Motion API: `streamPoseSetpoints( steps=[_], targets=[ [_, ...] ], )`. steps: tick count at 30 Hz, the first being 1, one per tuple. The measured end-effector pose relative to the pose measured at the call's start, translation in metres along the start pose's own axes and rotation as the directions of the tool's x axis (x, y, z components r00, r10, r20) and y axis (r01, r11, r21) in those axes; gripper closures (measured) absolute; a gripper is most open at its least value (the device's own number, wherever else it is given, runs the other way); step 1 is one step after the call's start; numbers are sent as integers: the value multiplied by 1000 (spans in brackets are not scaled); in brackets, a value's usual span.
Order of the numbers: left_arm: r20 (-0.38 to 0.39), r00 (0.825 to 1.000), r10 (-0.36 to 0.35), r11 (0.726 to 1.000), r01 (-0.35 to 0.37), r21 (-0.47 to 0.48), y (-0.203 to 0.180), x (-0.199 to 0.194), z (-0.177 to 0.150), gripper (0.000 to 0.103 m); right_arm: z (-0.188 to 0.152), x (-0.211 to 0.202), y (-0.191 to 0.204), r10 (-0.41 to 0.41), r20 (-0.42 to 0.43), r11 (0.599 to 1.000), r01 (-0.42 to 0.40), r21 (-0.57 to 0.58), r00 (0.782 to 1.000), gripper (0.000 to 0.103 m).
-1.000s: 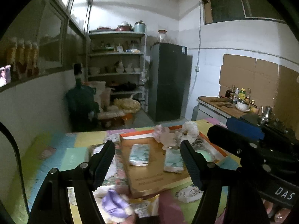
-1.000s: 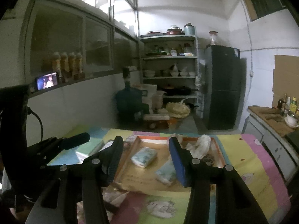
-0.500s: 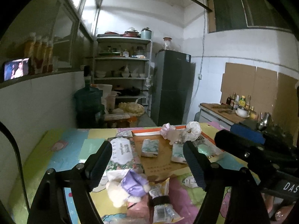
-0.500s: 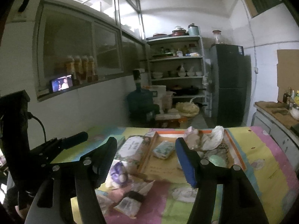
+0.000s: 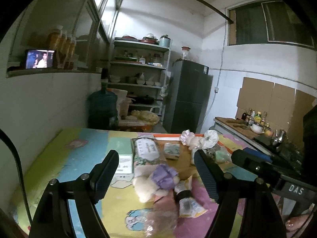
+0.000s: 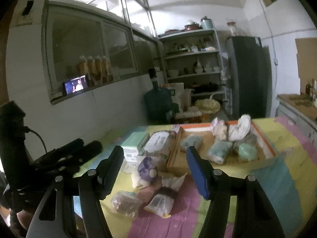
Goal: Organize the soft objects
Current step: 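Move both open grippers back toward the pile of soft items, then reach the left gripper toward the clear plastic bag on the quilt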
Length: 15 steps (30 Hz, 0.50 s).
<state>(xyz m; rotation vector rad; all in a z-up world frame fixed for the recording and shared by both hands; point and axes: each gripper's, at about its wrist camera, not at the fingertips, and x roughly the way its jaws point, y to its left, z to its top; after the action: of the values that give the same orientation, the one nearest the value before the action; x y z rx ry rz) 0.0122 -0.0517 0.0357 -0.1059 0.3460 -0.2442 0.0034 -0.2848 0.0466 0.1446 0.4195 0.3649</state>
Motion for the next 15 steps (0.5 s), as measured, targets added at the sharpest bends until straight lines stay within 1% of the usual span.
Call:
streamPoseSetpoints(
  steps=[4,8,11,15],
  targets=[
    [11,1000,2,1000,-2,-6,8,-9,-8,25,-11,6,1,1,-25,1000,0,30,1000,35],
    [3,1000,-31,999,31,-8,15,-11,-17,25,-23,15,5,-6,-52,999,9,38,999,35],
    [-20,998,-68,998,68,1,16,-8,-27,25,-33,21,6,-11,-73,999,14,44,997,35],
    [-75,991,-111,994,113,14,20,3,-48,25,-46,28,4,-13,-94,998,19,61,996,36]
  ],
)
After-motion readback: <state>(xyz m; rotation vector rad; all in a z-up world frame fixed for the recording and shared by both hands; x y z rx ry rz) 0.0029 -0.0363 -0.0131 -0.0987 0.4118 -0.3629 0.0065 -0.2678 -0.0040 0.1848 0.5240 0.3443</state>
